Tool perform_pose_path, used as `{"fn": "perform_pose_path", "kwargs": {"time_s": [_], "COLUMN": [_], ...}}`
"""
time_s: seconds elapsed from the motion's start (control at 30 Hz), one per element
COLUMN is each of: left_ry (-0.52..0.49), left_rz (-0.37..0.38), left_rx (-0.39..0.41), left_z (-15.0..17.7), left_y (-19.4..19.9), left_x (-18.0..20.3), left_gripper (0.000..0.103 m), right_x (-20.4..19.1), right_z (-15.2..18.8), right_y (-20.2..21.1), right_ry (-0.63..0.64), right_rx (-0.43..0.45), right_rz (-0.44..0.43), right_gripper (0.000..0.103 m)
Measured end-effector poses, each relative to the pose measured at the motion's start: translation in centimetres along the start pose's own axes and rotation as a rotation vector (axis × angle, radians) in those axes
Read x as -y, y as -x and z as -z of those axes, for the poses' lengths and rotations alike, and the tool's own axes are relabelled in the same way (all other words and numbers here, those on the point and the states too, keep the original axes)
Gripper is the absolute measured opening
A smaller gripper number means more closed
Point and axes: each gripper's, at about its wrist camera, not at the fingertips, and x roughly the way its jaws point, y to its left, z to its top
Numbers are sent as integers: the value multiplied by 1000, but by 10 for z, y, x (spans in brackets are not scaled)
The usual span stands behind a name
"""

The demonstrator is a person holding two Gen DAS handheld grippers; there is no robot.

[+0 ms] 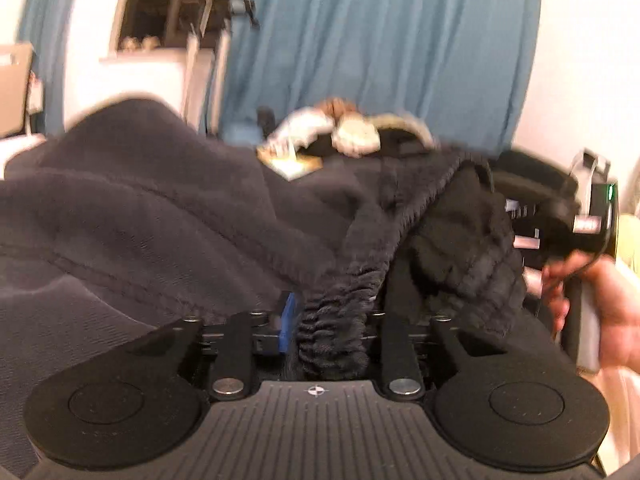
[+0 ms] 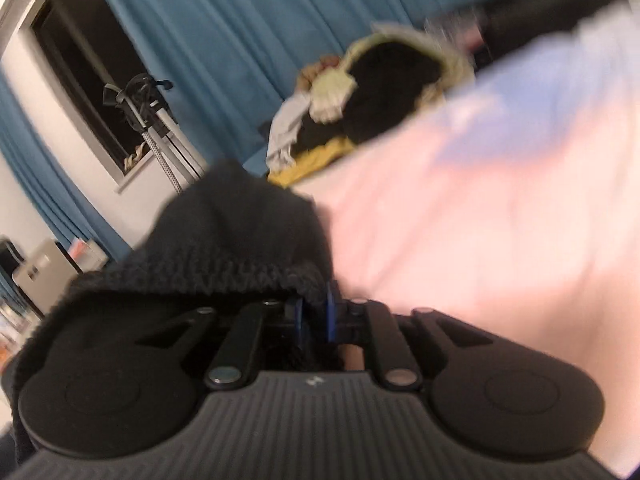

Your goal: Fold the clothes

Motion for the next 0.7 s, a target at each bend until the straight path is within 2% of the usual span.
{"fn": "perform_pose_path", "kwargs": {"time_s": [0.1, 0.2, 0.27, 0.43, 0.6, 0.7], "left_ry": [16, -45, -76, -194, -253, -249], "left_rz": [-4, 0, 41, 220, 430, 539], "left_rx": [64, 168, 211, 300, 358, 379], "left_z": [-7, -19, -29, -74, -148, -194], "left_y": [21, 55, 79, 140, 188, 211], "left_x": [8, 28, 46, 122, 207, 249], "left_gripper": [18, 17, 17, 17, 17, 17], "right_x": [-7, -27, -36, -34, -24, -25], "right_z": [-10, -31, -48, -106, -184, -222], "right_y": [18, 56, 90, 181, 275, 329], "right_ry": [-38, -46, -63, -99, -101, -68], "right_rx": [78, 200, 289, 438, 543, 601], "right_rz": [-7, -13, -18, -17, 24, 49], "right_gripper": [8, 7, 7, 7, 7, 7]}}
